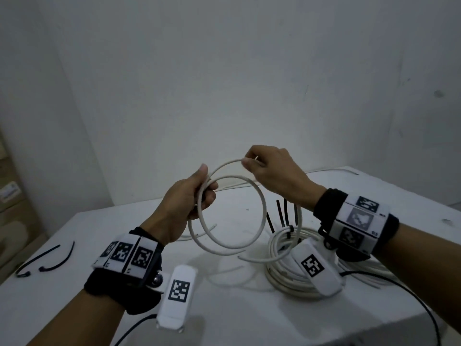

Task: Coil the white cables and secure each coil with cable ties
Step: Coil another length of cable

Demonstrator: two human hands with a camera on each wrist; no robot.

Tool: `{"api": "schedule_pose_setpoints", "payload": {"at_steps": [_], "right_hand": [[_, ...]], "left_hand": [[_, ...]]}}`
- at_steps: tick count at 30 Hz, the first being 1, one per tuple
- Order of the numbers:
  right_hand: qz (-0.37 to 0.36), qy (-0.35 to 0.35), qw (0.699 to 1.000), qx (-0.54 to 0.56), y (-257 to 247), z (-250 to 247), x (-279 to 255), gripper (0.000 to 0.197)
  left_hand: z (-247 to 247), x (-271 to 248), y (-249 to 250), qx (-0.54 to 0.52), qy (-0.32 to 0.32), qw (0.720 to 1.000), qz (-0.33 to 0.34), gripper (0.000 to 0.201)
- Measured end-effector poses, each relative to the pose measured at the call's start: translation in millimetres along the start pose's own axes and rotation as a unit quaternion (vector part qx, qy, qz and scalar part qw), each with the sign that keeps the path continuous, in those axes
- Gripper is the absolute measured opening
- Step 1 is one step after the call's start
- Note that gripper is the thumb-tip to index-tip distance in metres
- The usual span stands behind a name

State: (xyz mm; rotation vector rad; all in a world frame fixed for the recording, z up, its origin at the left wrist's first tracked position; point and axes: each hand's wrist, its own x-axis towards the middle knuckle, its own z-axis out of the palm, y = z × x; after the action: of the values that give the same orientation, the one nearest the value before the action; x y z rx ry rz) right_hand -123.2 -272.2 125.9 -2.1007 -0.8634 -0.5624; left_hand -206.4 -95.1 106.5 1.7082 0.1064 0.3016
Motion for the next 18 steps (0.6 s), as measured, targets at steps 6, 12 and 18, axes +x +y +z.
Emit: {"api": "schedule_pose_setpoints", "payload": {"at_steps": [6, 12, 18], "right_hand": [[0.111, -0.021, 0.971, 0.210, 16, 0, -2, 0.021], [0.182, 0.006, 0.914, 0.362, 18, 20, -12, 0.019], [0.225, 0.016, 0.851, 0.474, 15, 37, -17, 0.015]], "left_hand": [[-7, -5, 0, 0.014, 0.000, 0.999, 0.048, 0.028], [-4, -2, 3, -0.033, 0.008, 0.997, 0.070, 0.022], [-2, 0, -1, -0.049, 0.010, 0.996, 0.071, 0.026]]}}
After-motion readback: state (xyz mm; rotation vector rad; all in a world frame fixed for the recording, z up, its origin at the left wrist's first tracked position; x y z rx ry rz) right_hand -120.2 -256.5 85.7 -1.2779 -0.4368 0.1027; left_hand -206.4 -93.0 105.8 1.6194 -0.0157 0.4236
